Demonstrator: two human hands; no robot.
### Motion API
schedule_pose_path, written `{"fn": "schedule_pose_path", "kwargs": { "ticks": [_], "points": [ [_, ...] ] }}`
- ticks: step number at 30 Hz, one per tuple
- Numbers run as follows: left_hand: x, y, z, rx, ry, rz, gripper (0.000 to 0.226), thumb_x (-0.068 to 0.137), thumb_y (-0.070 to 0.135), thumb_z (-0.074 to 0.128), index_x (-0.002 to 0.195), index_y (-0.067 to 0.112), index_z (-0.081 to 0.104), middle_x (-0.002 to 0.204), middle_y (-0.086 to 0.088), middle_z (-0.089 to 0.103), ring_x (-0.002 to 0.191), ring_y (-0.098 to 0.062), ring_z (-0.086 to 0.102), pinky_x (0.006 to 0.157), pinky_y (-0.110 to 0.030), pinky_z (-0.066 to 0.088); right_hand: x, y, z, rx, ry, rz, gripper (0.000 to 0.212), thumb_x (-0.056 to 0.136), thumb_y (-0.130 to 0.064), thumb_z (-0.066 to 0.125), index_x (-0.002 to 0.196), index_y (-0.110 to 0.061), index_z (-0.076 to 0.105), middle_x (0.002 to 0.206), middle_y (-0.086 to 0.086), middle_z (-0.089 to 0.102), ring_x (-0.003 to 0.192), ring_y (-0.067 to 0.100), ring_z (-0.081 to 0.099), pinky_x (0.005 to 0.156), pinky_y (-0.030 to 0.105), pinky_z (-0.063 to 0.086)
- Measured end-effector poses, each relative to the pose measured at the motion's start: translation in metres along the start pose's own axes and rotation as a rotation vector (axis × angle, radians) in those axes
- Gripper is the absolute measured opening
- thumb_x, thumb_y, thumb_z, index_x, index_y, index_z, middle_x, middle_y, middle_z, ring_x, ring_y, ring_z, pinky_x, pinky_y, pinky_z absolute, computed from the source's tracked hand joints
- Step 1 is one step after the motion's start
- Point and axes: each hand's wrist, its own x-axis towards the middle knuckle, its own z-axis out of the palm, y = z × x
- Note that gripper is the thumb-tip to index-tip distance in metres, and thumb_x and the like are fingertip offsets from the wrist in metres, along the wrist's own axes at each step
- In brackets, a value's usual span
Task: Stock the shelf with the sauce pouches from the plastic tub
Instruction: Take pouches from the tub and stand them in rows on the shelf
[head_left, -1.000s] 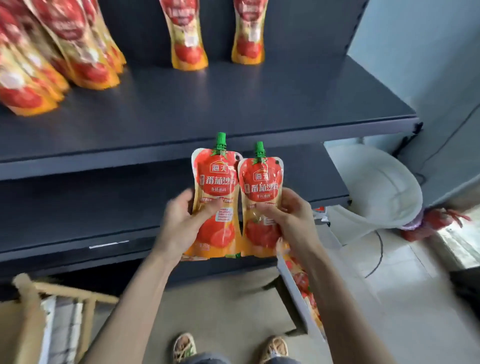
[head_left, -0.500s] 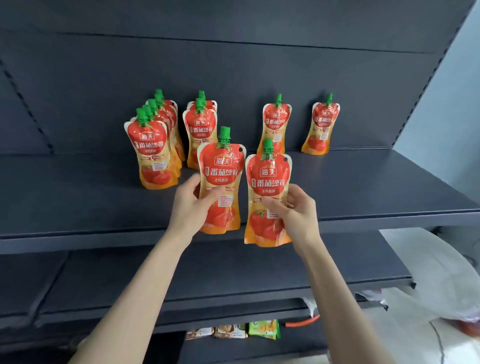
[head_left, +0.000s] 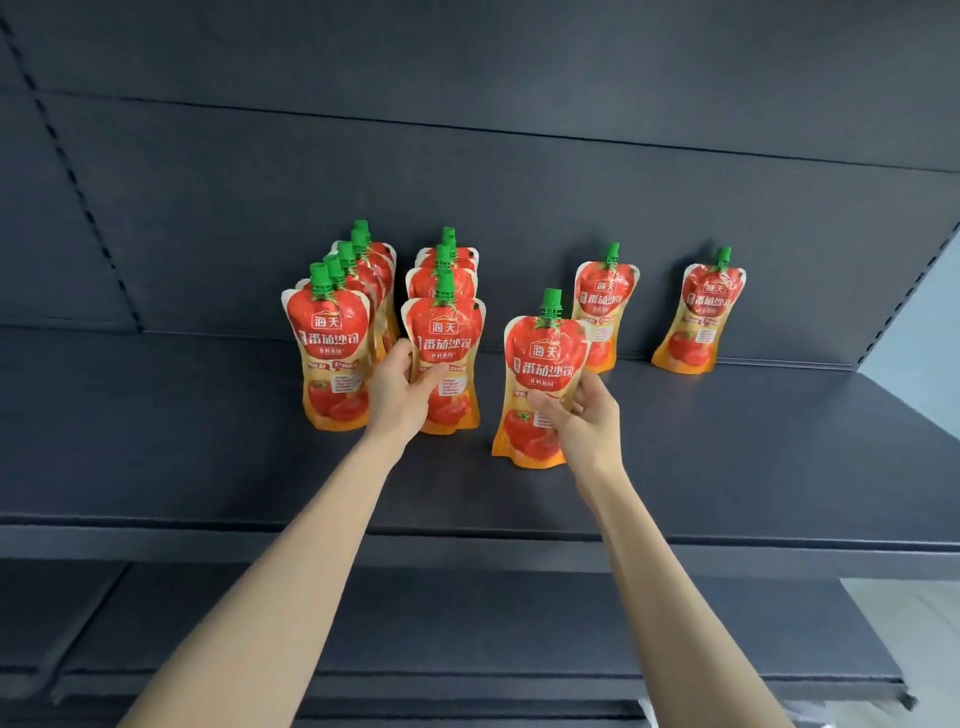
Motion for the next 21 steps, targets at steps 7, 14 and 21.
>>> {"fn": "schedule_pose_path", "kwargs": {
  "ticks": [7, 14, 21],
  "points": [
    [0.023, -0.013, 0.008, 0.041, 0.034, 0.026, 0.03, 0.091, 0.017, 0.058, 0.12, 0.016, 0.052, 0.12, 0.0, 0.061, 0.115, -0.016, 0.056, 0.097, -0.035, 0.047, 0.021, 0.014, 0.011, 0.0, -0.025, -0.05, 0.025, 0.084, -0.009, 0.068, 0.102, -0.021, 0.056, 0.097, -0.008, 0.068, 0.087, 0.002, 0.066, 0.071, 0.015, 0.053],
    [0.037, -0.017, 0.006, 0.057, 0.002, 0.015, 0.032, 0.092, 0.02, 0.056, 0.124, 0.016, 0.049, 0.124, 0.001, 0.057, 0.117, -0.012, 0.052, 0.095, -0.031, 0.045, 0.027, 0.021, 0.021, -0.006, -0.021, -0.061, 0.029, 0.085, -0.011, 0.067, 0.109, -0.019, 0.053, 0.103, -0.006, 0.067, 0.096, 0.008, 0.065, 0.078, 0.018, 0.055],
    [0.04, -0.018, 0.007, 0.027, -0.026, 0.023, 0.028, 0.094, 0.02, 0.054, 0.121, 0.017, 0.049, 0.115, 0.009, 0.057, 0.111, -0.009, 0.053, 0.087, -0.024, 0.044, 0.025, 0.022, 0.028, -0.028, 0.001, -0.075, 0.03, 0.086, -0.012, 0.066, 0.111, -0.022, 0.052, 0.105, -0.006, 0.066, 0.098, 0.008, 0.065, 0.077, 0.017, 0.053]
  ]
}}
